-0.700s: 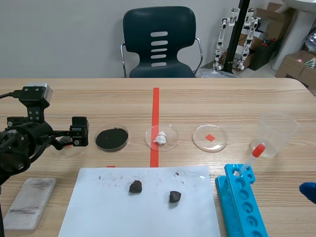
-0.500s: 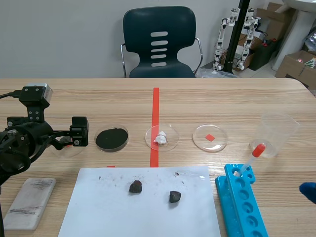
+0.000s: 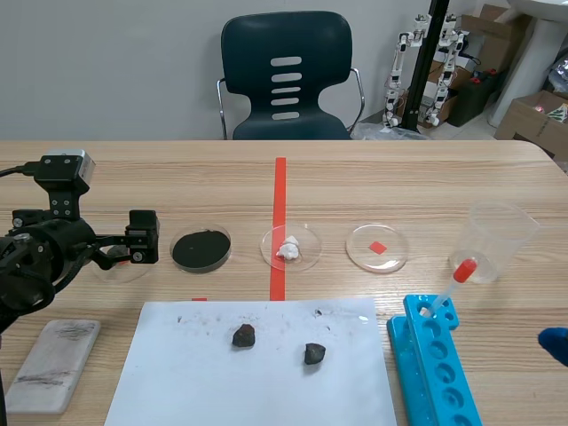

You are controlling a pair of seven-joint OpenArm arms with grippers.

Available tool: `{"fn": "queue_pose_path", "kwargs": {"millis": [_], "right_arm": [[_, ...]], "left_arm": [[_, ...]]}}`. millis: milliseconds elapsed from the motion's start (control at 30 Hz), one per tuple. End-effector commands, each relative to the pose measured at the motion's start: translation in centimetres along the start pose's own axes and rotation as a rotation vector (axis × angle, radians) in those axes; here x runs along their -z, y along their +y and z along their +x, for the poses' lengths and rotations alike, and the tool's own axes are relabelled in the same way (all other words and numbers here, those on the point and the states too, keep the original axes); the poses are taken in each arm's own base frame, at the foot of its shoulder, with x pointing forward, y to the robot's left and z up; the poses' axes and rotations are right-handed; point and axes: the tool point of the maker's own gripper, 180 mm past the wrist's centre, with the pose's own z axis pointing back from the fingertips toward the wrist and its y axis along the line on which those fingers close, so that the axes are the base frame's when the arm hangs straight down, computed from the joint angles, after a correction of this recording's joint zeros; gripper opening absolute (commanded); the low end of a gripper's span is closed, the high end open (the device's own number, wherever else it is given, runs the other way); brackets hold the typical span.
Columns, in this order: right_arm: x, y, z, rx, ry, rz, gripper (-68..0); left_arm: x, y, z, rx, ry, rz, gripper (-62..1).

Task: Return to the home posture

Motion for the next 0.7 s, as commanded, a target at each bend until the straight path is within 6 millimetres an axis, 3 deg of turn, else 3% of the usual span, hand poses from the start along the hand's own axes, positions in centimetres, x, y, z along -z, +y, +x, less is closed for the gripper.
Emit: {"fn": "queue_pose_path", "kwargs": {"millis": [0,367,533,667], "right_arm": [[0.4,-0.2,1.0,-0.005,-0.040,0.000,0.4],[0.4,-0.2,1.0,-0.005,-0.040,0.000,0.4],[0.4,-0.2,1.0,-0.005,-0.040,0.000,0.4],[0.4,-0.2,1.0,-0.005,-0.040,0.000,0.4]], "left_arm": [[-0.6,0.5,1.9,0.018,-0.058,0.003,1.4],[-5.5,-2.5,3.6,0.110,-0.149,-0.103,1.4],[-9.7,-6.5,3.6,0.233,-0.244,-0.273,1.4],[-13.4,-7.3,2.9,0.242,-0.295,-0.309,1.4]]}}
